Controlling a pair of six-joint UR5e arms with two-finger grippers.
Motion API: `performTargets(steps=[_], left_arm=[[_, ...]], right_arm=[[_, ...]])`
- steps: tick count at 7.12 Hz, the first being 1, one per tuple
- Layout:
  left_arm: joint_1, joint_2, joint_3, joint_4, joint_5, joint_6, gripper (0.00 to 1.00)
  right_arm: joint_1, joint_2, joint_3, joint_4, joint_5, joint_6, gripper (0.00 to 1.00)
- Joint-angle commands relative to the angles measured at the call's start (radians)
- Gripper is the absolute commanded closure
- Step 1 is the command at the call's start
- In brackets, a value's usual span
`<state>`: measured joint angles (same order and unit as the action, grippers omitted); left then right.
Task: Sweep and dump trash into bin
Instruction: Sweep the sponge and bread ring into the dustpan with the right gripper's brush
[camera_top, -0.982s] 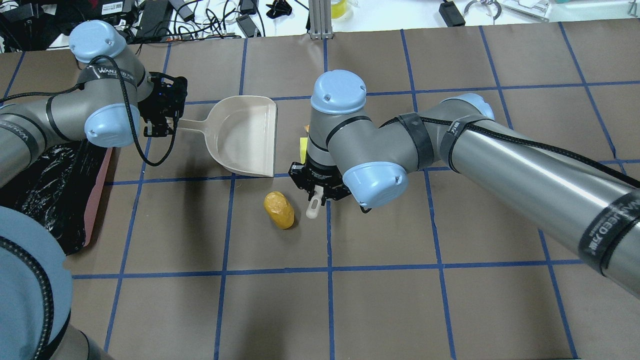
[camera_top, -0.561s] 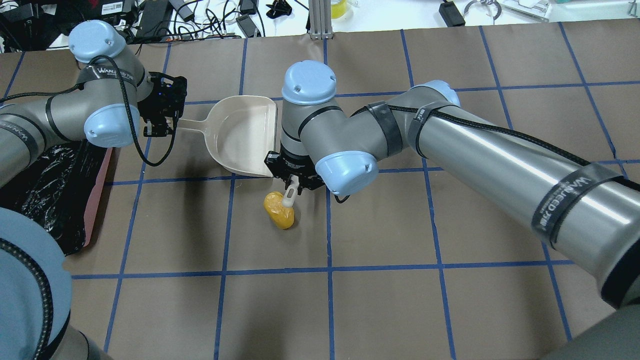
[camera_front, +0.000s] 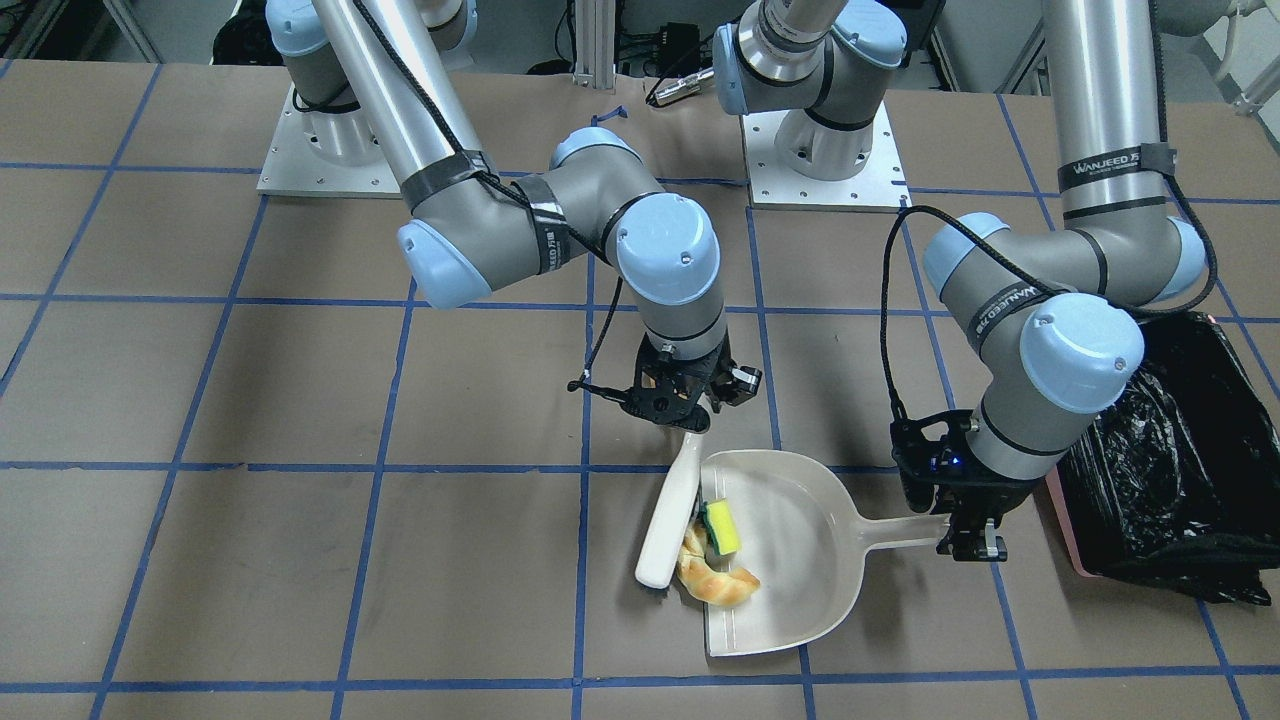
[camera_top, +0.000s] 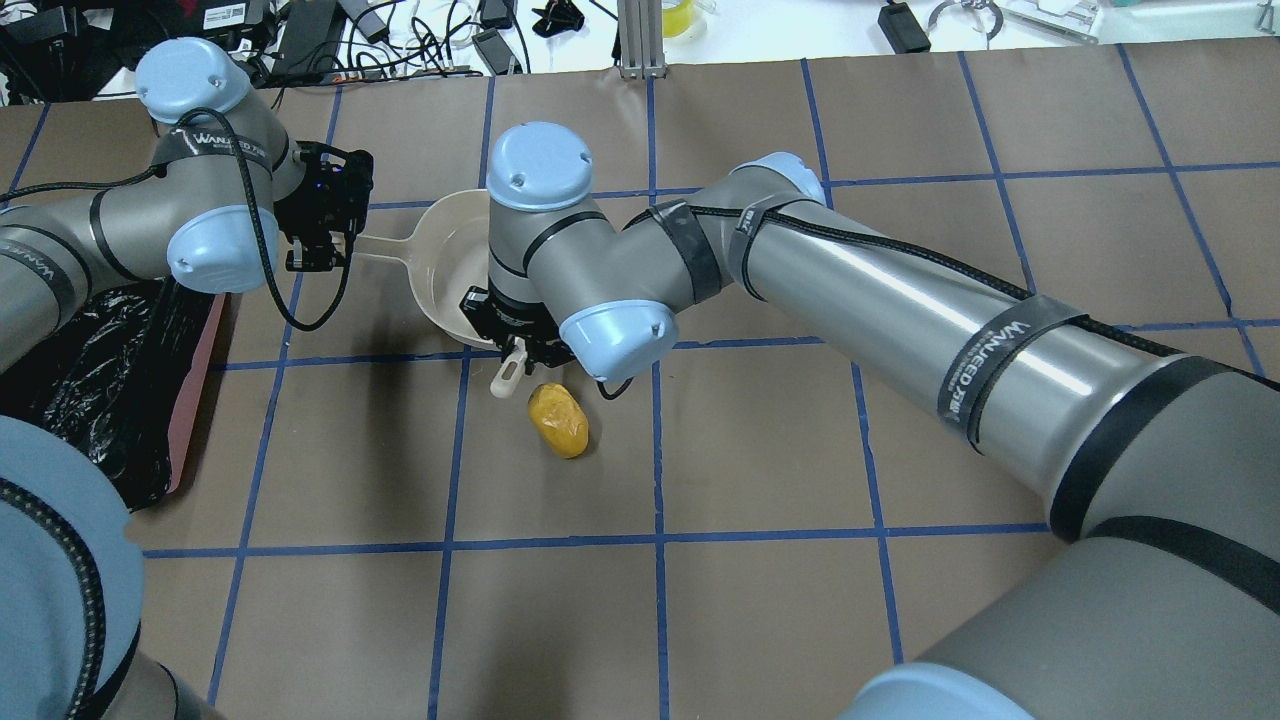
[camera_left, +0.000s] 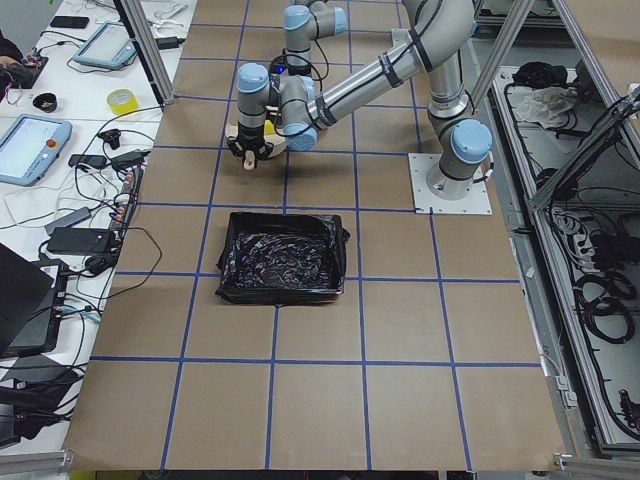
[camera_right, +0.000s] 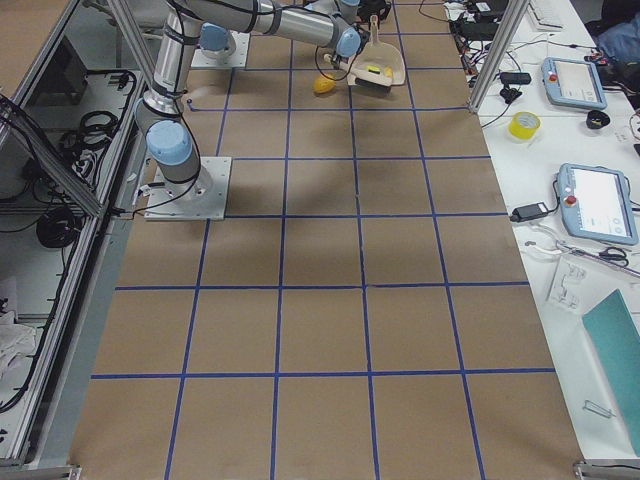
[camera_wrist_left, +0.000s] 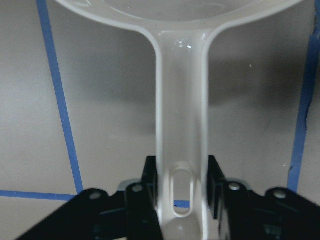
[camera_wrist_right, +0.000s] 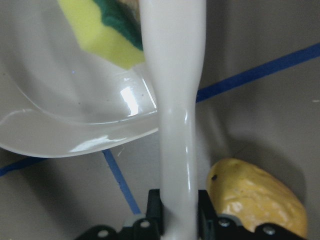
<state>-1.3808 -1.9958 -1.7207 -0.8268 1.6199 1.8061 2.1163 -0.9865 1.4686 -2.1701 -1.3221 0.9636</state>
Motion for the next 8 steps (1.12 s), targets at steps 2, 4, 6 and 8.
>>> performTargets(steps=[2, 4, 6, 8], left_arm=[[0.000, 0.000, -0.003, 0.000, 0.000, -0.001, 0.99], [-0.001, 0.000, -0.004, 0.000, 0.000, -0.002, 0.99], [-0.001, 0.000, -0.004, 0.000, 0.000, -0.002, 0.99], [-0.001, 0.002, -0.004, 0.000, 0.000, -0.002, 0.99]], right_arm=[[0.051, 0.061, -0.125, -0.002, 0.018, 0.113, 1.00], [0.051, 0.049, -0.129, 0.059, 0.001, 0.096, 1.00], [0.039, -0.009, -0.128, 0.183, -0.032, 0.095, 1.00], [0.021, -0.105, -0.119, 0.367, -0.116, 0.047, 1.00]])
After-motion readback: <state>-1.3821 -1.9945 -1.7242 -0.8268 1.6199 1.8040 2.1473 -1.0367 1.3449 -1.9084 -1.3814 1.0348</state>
